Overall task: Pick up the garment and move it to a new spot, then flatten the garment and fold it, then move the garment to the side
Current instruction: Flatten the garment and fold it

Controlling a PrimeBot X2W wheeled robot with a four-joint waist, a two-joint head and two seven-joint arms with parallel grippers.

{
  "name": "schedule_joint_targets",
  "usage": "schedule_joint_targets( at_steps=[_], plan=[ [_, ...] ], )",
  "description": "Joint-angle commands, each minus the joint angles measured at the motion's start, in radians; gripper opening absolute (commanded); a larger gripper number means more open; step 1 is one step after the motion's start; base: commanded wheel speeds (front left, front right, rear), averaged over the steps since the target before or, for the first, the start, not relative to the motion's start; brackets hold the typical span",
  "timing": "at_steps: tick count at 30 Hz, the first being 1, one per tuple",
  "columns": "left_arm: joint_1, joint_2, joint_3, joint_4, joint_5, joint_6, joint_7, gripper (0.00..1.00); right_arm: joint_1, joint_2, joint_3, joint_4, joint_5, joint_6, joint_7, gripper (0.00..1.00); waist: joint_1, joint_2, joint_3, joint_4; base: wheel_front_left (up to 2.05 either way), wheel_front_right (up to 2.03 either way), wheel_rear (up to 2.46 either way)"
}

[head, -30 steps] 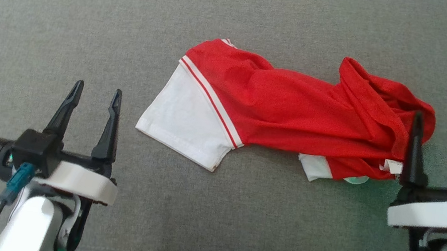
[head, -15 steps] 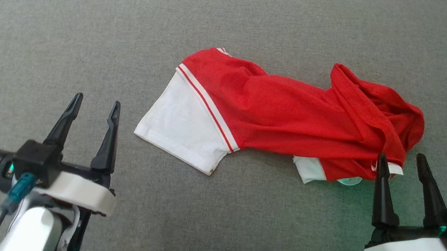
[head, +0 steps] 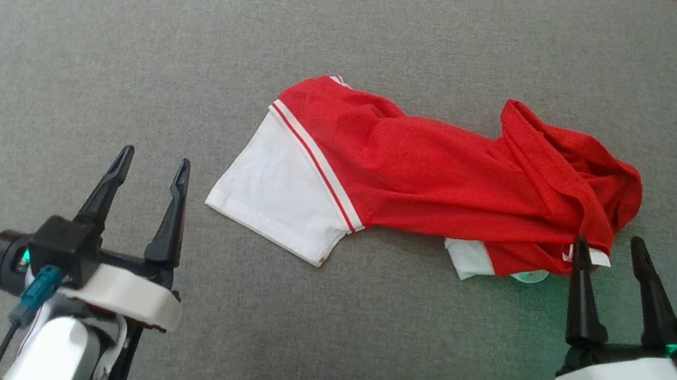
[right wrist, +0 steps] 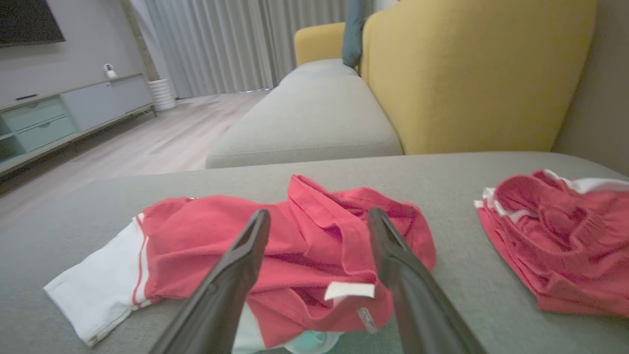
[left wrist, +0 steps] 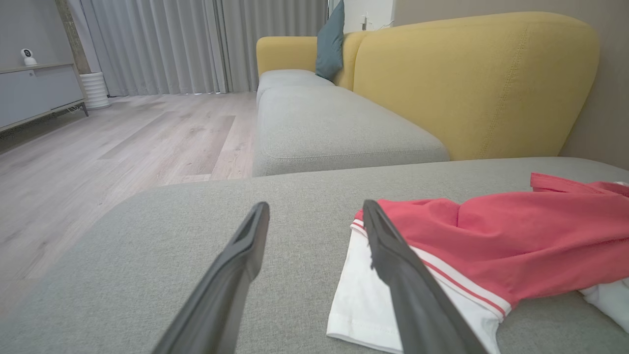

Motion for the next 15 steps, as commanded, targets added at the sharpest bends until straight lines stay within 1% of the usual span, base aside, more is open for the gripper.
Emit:
schedule_joint_targets(
  at_steps=[1, 6, 15],
  plan=[
    [-0.021, 0.019, 0.033, -0.032, 0.006, 0.004, -0.009, 1.00, -0.009, -0.005, 0.009, -0.023, 0.012, -0.001, 0.008, 1.00, 0.0000, 0.0000, 0.003, 0.000, 0.00, 0.00, 0.00],
    [-0.027, 0.020, 0.027, -0.035, 0.005, 0.003, -0.009, 1.00, -0.009, -0.005, -0.038, 0.037, 0.040, -0.001, 0.043, 1.00, 0.0000, 0.0000, 0.016, -0.001, 0.00, 0.00, 0.00],
    [-0.047, 0.022, 0.021, -0.035, 0.002, 0.002, -0.009, 1.00, -0.083, -0.005, -0.033, 0.141, 0.078, -0.001, 0.070, 1.00, 0.0000, 0.0000, 0.040, 0.002, 0.00, 0.00, 0.00]
  ],
)
